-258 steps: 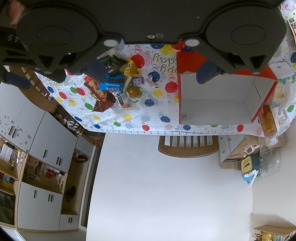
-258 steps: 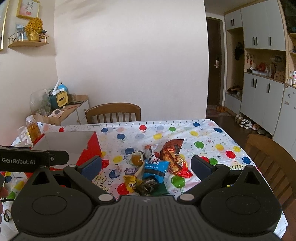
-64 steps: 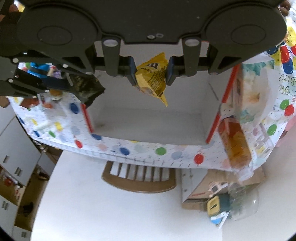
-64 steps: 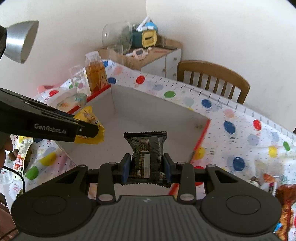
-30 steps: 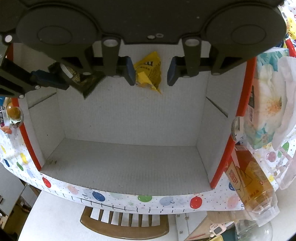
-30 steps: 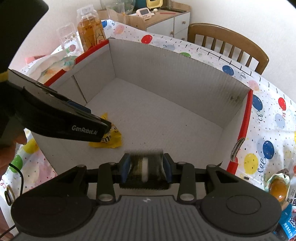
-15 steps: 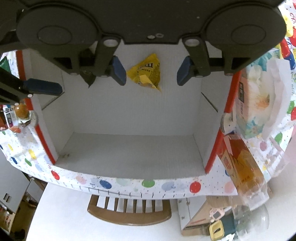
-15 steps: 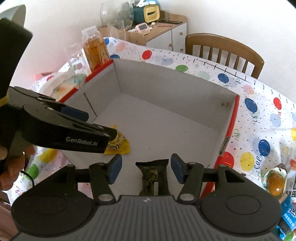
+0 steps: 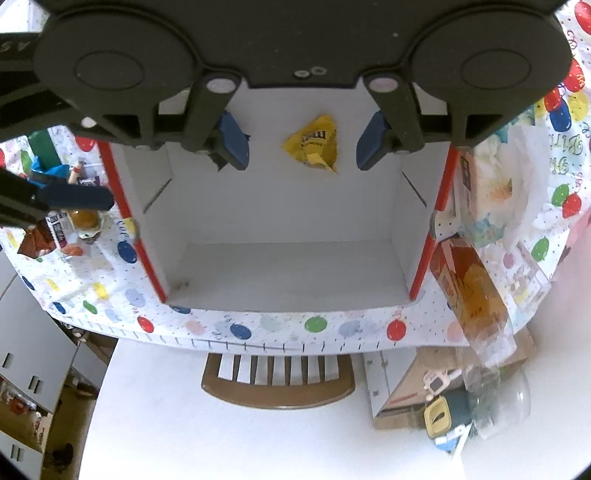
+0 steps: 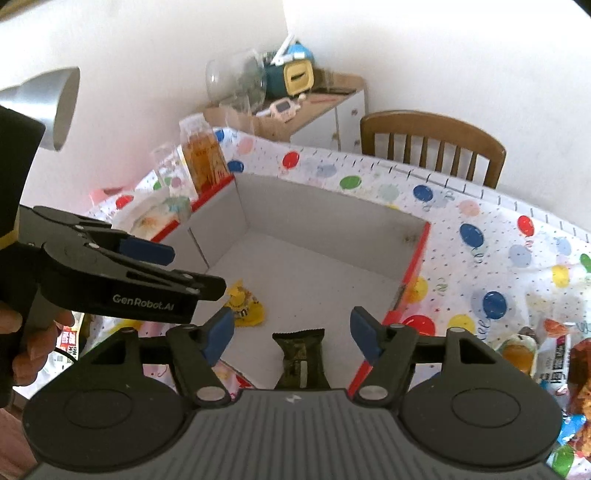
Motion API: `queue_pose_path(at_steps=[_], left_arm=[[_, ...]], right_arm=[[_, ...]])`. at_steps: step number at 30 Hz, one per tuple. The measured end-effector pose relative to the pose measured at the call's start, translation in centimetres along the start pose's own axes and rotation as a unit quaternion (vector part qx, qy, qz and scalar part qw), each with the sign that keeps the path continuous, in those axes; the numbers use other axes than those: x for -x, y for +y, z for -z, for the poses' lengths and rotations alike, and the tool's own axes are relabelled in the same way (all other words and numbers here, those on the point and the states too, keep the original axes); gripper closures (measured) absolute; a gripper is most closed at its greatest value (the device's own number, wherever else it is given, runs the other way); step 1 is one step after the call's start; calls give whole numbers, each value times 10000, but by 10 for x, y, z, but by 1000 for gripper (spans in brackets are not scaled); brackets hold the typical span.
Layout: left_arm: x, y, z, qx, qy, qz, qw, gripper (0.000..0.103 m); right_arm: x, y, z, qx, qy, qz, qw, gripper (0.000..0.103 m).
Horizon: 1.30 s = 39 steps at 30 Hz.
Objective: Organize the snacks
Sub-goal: 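Open both grippers to drop the yellow packet and dark bar into the box, then grasp the blue wafer packet with the left gripper while the right grasps the chip bag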
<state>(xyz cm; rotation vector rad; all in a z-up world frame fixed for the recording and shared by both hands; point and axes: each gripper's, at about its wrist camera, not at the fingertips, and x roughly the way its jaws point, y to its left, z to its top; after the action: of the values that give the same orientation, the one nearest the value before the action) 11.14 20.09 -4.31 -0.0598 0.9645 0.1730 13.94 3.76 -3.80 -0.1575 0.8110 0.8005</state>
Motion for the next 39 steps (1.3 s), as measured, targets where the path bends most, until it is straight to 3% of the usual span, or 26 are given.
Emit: queue_pose_path(at_steps=[3,6,8,15,29,31,39], left_arm=[[11,-7,3,-34,-115,24,9999,38],[24,-19,6,-166,-307,11,9994,27],[32,-27,7,-283,-420,25,9987,27],[52,-56,12,-411,-651,211,9968,26],[65,-108,29,-655,-801,488,9934,10],[66,-114,31,-641,-850,526,9929,0],[59,-149,32,-680,-935,813,9900,0]], right_arm=[[16,-4,5,-12,-129,-28,9999,34],[30,-8,10,-24,-246,-45,9997,32],[40,-11,14,-91,-321,-9,9994,26],[78,-30,28,-262,-602,74,9978,19],[125,-70,78,-425,-1010,619,9920,13],[129,-78,87,-449,-1017,765,9908,12],[143,-120,121,-637,-834,1273,9863,12]])
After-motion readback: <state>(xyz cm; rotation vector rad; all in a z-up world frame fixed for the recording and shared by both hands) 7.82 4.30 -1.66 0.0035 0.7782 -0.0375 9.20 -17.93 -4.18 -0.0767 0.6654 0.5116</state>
